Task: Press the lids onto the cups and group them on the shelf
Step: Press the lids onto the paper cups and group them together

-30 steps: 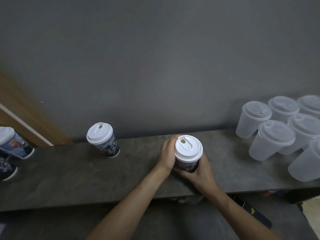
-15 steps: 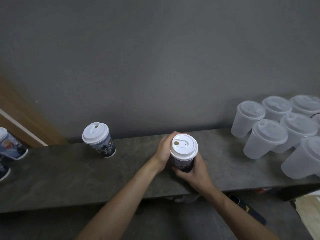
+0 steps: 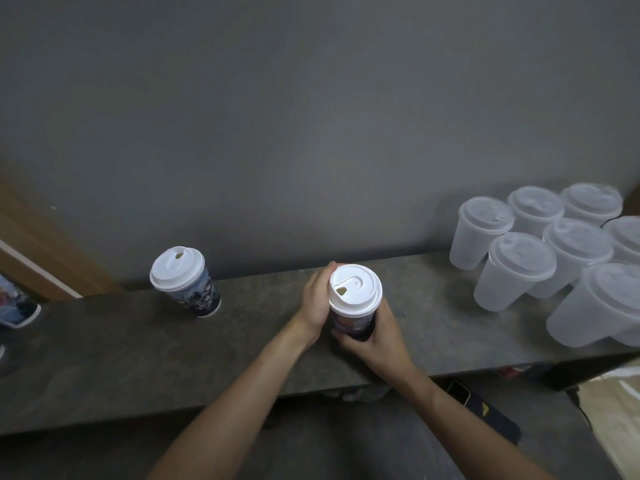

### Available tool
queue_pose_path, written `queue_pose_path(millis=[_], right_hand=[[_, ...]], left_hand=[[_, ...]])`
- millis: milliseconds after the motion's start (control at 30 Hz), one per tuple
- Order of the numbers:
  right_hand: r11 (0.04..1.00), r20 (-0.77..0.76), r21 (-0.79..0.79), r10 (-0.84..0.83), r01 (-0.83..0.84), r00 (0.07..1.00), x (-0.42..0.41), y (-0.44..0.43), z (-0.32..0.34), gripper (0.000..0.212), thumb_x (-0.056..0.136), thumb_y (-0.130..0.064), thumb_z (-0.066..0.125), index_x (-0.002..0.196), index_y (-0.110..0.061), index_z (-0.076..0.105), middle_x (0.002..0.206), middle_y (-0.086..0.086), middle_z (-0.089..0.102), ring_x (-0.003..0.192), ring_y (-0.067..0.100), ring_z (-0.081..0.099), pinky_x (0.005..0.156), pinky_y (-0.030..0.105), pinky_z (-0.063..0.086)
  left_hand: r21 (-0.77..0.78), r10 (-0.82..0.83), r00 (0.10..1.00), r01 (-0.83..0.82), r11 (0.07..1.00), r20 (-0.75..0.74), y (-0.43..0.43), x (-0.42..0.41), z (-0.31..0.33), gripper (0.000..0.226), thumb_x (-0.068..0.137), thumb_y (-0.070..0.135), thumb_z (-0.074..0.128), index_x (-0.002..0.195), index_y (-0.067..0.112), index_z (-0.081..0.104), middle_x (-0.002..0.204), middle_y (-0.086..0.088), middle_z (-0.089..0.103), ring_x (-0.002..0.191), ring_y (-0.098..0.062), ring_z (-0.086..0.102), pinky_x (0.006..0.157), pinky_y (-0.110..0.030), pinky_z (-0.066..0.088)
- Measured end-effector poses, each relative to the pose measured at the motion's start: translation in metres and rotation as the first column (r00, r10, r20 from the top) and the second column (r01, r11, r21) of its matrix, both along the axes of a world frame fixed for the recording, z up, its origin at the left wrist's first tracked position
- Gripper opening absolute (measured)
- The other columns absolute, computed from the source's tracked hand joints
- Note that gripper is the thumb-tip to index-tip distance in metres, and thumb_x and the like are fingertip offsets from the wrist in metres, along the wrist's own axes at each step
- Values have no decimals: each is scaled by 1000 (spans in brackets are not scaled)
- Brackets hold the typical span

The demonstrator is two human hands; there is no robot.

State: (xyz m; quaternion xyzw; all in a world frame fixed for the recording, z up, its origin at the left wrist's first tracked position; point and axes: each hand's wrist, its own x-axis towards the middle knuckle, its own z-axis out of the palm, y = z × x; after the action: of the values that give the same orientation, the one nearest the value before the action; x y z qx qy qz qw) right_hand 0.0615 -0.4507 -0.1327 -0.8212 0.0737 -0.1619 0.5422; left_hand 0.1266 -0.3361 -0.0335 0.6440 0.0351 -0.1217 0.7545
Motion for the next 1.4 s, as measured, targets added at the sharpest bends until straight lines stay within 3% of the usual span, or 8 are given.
queue_pose_path(millis=[133,267,500,667,900,1067,1267,1400], right_hand=[[998,3,33,-53,53,999,-1,1,2,80,59,-47,98,122,-36,51,123,-9,64,114,-2,62,94,27,54],[1000,-19,23,-14,14,1000,-1,-3,2,73,62,-44,93,122,-34,54,122,-7,66,114,1,63,94,37,56],[993,2,104,-52,52,999,1,2,4,88,58,-51,98,130,-29,52,129,-11,64,121,4,62,99,33,54],[995,-3,96,-31,31,1000,-1,-4,3,80,66,-27,96,134,-26,55,130,-10,66,121,1,62,101,34,54],[994,0,97,-54,54,999,1,2,4,85,60,-45,99,128,-29,52,127,-7,63,119,5,62,98,32,54],[999,-10,53,9,-8,1000,0,-3,3,81,66,-40,94,134,-34,52,133,-11,63,124,2,60,104,33,53],[996,4,77,-34,34,999,2,2,1,85,59,-49,99,128,-32,52,128,-9,63,120,4,62,99,37,55],[998,8,55,-22,22,1000,0,-2,4,76,63,-41,96,125,-44,52,128,-11,66,119,-1,62,100,33,54]], left_hand=[[25,115,992,-116,993,43,-3,-9,-8,35,106,15,46,83,18,74,78,11,76,76,0,68,73,-15,51],[-21,-162,986,161,987,-41,2,6,3,34,105,20,46,91,7,74,88,-3,75,84,-12,69,82,-28,52],[50,130,987,-135,990,92,-13,-12,-7,36,102,8,47,81,17,75,78,9,77,78,-1,68,77,-20,52],[-31,-187,980,186,982,-62,-8,6,9,35,105,21,46,88,8,74,83,-1,75,82,-11,69,78,-24,52],[39,50,998,-51,998,27,-11,-10,0,35,105,11,46,83,13,73,73,12,76,71,4,68,69,-13,51],[22,-188,981,190,982,-53,-2,5,8,35,105,21,47,83,12,73,82,1,75,80,-11,68,79,-25,52],[26,41,999,-41,999,5,-5,-7,-1,36,104,10,48,77,14,72,68,11,74,66,3,67,67,-15,51],[42,-117,993,118,992,-27,-3,4,4,34,104,16,48,81,10,72,76,3,74,72,-6,68,73,-22,52]])
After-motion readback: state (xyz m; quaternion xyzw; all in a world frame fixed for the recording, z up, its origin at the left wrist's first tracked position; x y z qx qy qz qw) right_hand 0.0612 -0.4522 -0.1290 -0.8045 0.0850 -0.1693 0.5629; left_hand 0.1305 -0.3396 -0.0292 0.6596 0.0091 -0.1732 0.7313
